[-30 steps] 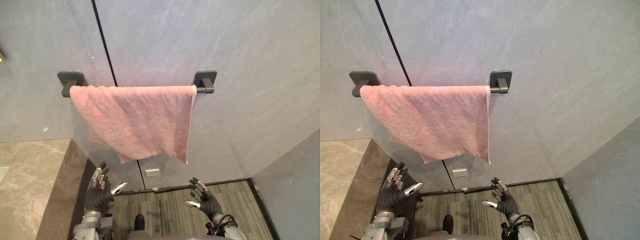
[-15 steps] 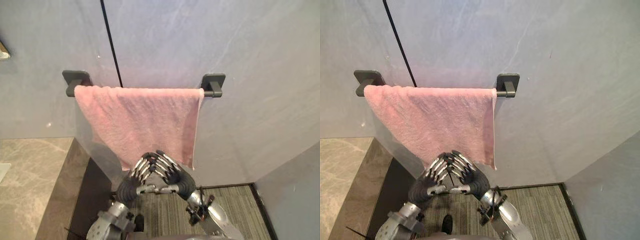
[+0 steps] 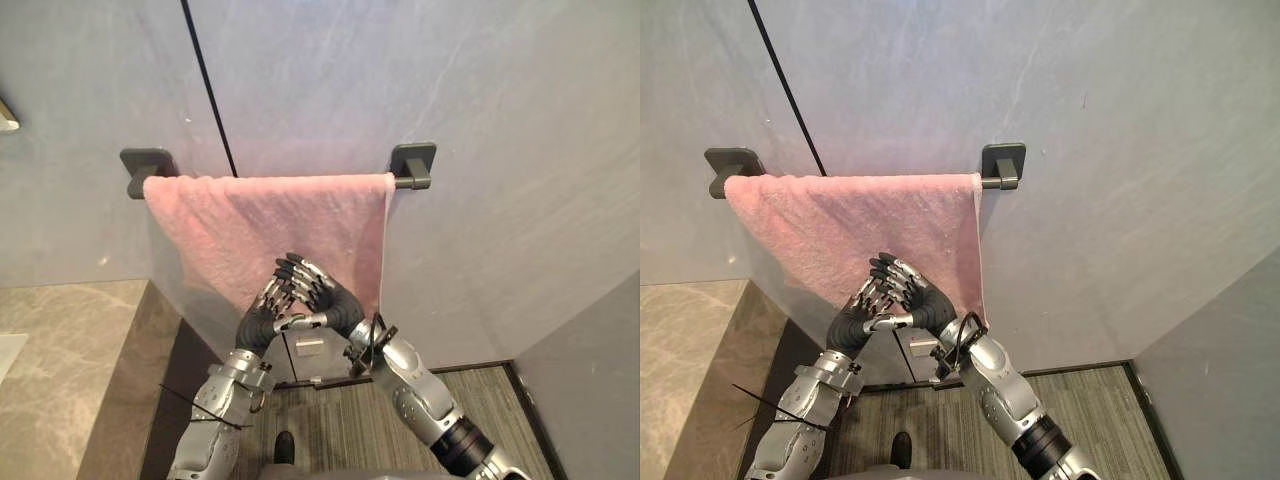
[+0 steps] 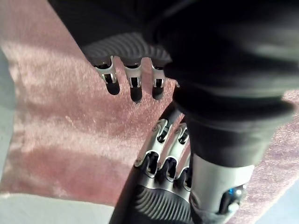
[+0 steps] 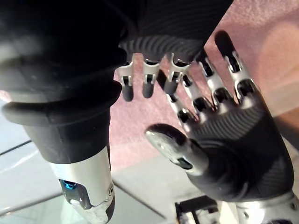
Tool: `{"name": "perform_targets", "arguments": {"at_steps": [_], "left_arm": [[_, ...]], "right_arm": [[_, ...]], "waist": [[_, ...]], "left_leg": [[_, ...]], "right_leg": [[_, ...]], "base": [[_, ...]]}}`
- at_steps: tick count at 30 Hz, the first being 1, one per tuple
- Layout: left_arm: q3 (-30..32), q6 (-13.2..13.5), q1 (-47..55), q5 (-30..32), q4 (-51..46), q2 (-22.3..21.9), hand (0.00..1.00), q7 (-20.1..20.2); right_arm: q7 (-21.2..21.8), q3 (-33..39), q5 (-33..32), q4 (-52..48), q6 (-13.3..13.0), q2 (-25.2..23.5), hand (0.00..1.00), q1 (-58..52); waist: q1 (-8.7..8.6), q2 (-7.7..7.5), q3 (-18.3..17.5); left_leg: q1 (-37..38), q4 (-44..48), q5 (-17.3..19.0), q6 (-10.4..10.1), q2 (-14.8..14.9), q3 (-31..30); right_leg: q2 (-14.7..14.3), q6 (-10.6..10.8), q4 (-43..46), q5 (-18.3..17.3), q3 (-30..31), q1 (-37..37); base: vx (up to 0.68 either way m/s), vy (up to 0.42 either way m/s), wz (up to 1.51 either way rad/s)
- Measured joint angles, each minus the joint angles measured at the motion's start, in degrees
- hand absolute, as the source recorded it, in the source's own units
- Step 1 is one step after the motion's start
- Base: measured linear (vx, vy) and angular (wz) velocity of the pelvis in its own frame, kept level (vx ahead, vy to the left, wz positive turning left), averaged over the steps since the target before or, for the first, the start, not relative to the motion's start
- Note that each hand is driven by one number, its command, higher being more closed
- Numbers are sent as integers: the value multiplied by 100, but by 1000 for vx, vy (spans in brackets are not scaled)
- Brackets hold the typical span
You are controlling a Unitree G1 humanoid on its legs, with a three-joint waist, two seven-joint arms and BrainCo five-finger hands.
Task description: Organize washtable
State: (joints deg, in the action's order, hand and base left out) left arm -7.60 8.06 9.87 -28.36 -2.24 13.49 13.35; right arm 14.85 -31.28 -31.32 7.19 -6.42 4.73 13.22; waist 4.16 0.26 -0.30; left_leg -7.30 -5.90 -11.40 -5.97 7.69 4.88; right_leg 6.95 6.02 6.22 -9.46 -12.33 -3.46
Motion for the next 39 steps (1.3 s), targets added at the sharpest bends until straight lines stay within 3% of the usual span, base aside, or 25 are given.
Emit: {"name": "perform_targets", "arguments": {"at_steps": [4,6,12,16,21,25,30,38,39], "left_arm": [[18,0,-443,41,164,545,0,29],[-108,-3,-921,33,355,1215,0,64],[-362,-7,-1661,-53,650,2350,0,327],[-429,-6,-2097,-75,747,2588,0,428],[-428,106,-2385,9,1042,2617,0,348],[-317,177,-2507,334,1320,2575,0,36],[236,285,-2683,1009,1799,2209,0,-419],[1196,361,-2690,1230,2254,2051,0,-771],[1336,363,-2696,1229,2290,2034,0,-822]], "right_arm": [[-246,281,70,491,-5,-69,0,599],[-412,550,210,861,-9,-87,0,1071],[-546,721,242,1165,-60,-73,0,1482],[-571,775,212,1302,-58,86,0,1717],[-584,855,34,1390,-63,275,0,1870],[-578,906,28,1317,-83,371,0,1870],[-444,1095,28,1268,-83,461,0,1869],[-330,1394,-18,1228,-86,526,0,1830],[-304,1486,-18,1194,-99,536,0,1751]], "waist": [[121,20,44],[243,9,61],[357,30,81],[441,180,174],[429,219,197],[430,217,198],[442,182,239],[439,122,352],[420,-53,396]], "left_leg": [[-117,1,18,-17,64,22],[-209,2,-9,-6,120,56],[-264,34,-100,-40,145,84],[-295,0,-80,-25,233,63],[-391,1,-54,-53,246,48],[-493,2,-58,-49,219,66],[-572,2,-64,-41,213,22],[-609,1,-5,-78,145,11],[-584,96,90,-104,-16,171]], "right_leg": [[-56,-14,-52,47,39,98],[-99,-31,-83,101,76,177],[-117,-49,-175,151,101,155],[-200,-78,-174,170,79,157],[-218,-65,-214,218,-4,187],[-187,-31,-213,265,-1,286],[-183,-21,-99,255,-10,399],[-80,-8,177,142,-6,572],[128,-13,88,119,22,614]], "base": [[-21,-9,-5],[22,-19,-10],[53,-12,-1],[-67,-4,2],[-78,17,9],[-42,30,2],[-25,3,2],[-24,10,2],[24,56,-3]]}}
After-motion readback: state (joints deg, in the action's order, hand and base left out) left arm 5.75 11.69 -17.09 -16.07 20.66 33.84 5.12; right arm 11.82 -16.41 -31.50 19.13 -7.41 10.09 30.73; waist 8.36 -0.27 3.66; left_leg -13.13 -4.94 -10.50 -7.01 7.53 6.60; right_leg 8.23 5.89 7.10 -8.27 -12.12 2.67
